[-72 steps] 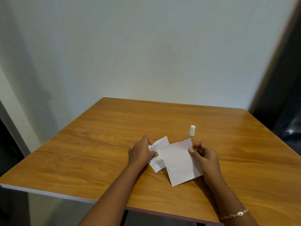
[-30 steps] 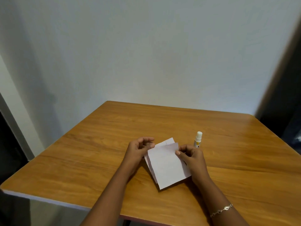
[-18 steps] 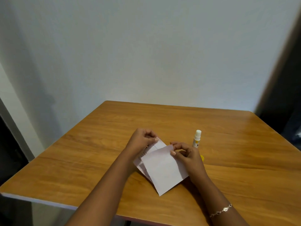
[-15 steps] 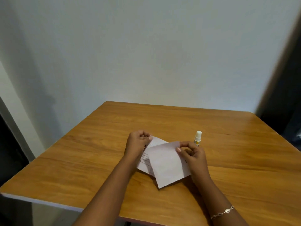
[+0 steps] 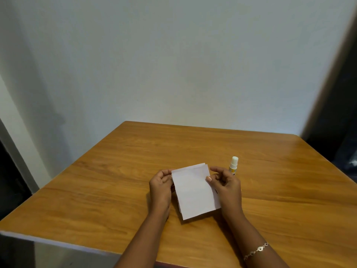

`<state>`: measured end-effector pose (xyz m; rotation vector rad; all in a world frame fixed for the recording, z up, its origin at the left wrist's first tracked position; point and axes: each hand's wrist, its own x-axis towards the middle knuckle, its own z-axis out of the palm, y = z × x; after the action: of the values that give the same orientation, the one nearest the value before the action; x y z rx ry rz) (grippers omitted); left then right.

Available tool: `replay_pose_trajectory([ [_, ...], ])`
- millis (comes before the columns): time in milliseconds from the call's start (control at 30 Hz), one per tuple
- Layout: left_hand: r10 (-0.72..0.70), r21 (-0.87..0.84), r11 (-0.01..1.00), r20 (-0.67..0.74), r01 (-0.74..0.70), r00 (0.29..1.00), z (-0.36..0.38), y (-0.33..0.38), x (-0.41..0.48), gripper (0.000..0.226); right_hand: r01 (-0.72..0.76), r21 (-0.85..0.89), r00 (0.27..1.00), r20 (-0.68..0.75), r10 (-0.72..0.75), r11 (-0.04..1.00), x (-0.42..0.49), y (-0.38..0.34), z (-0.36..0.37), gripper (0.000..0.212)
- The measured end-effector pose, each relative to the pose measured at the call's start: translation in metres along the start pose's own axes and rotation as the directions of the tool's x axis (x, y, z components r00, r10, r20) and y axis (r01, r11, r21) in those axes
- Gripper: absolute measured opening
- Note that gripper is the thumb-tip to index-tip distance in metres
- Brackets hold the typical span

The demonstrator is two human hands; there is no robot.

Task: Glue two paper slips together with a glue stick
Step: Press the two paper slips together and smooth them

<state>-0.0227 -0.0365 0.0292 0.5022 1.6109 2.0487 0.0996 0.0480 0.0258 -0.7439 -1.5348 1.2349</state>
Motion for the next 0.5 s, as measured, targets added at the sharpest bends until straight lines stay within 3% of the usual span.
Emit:
replay_pose_trajectory([
  [500, 0.026, -0.095, 0.995, 0.023, -0.024, 0.999, -0.0026, -0.0043, 0.0013, 0.015, -0.029, -0.065, 0.994, -0.109, 0.022, 0.997, 0.0035, 0.0086, 0.0066, 0.017],
])
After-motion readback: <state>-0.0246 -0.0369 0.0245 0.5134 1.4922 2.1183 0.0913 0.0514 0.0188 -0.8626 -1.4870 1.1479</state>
